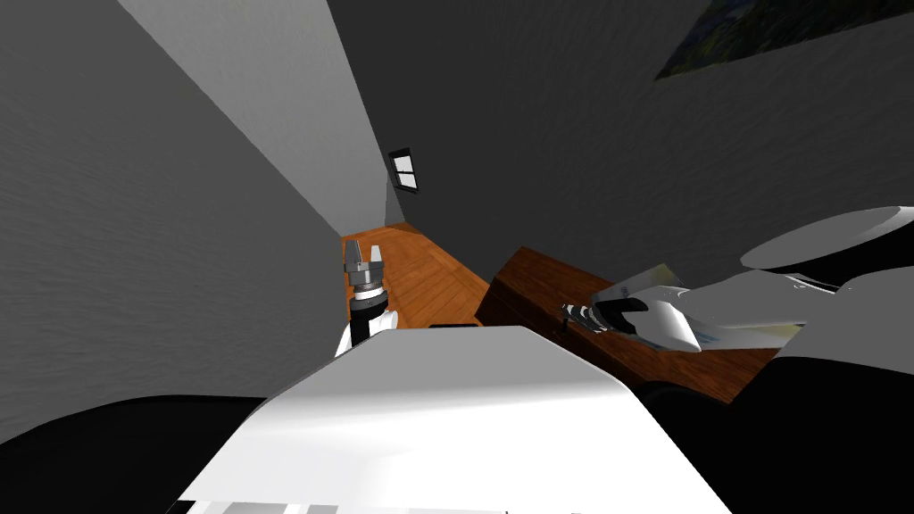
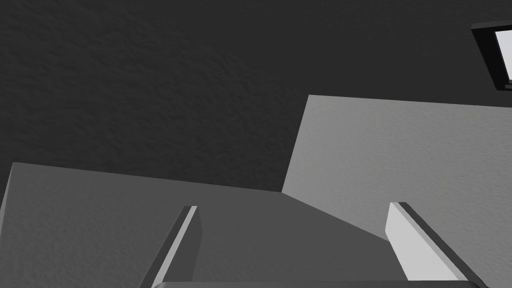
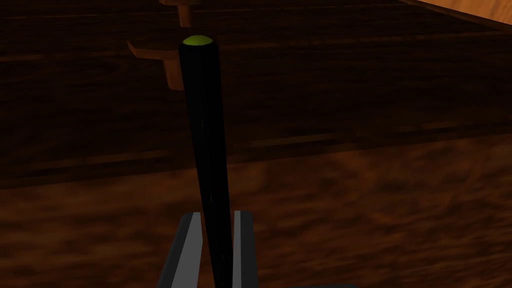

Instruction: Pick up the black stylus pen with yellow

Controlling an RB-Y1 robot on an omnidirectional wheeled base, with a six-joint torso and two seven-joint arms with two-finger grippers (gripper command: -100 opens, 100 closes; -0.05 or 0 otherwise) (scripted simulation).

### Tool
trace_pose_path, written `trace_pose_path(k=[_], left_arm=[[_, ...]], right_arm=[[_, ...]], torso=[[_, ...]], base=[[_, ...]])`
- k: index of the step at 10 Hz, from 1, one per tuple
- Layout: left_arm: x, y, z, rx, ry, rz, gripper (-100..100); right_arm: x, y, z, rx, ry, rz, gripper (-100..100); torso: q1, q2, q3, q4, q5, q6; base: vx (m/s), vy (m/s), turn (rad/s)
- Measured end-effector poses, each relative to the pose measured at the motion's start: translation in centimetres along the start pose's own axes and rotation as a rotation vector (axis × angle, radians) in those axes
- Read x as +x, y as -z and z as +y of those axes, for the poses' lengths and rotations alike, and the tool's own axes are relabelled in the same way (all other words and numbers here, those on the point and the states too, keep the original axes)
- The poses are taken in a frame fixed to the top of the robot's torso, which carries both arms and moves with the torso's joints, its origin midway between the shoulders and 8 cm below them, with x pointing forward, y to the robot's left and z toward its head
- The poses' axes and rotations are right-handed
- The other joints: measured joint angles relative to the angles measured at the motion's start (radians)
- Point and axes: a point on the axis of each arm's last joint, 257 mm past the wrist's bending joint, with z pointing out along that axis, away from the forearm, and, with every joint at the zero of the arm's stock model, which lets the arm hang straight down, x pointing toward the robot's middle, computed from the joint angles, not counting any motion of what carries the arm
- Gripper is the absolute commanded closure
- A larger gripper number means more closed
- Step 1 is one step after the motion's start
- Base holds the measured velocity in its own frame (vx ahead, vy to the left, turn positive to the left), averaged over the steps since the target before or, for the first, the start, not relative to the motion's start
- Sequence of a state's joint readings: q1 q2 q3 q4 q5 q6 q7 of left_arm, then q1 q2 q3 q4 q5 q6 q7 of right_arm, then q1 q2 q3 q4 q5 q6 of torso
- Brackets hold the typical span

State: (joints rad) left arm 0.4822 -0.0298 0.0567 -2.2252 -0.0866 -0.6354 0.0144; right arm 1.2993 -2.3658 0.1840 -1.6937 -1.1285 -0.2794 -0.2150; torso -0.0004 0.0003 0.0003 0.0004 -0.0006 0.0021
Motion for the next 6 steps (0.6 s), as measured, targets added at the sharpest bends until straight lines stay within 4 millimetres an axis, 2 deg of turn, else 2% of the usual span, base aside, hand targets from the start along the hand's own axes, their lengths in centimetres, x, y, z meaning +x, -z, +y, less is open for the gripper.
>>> trace_pose_path(k=[5,6], left_arm=[[0.0,0.0,0.0,0.000,0.000,0.000,0],[0.0,0.0,0.0,0.000,0.000,0.000,0]], right_arm=[[-0.9,1.2,2.7,-0.006,0.026,0.004,100],[-0.9,1.2,2.7,-0.006,0.025,0.004,0]], torso=[[0.000,0.001,0.001,0.000,0.000,0.000],[0.000,0.000,0.000,0.000,0.000,0.000]], base=[[-0.021,-0.009,-0.052],[0.000,0.000,0.000]])
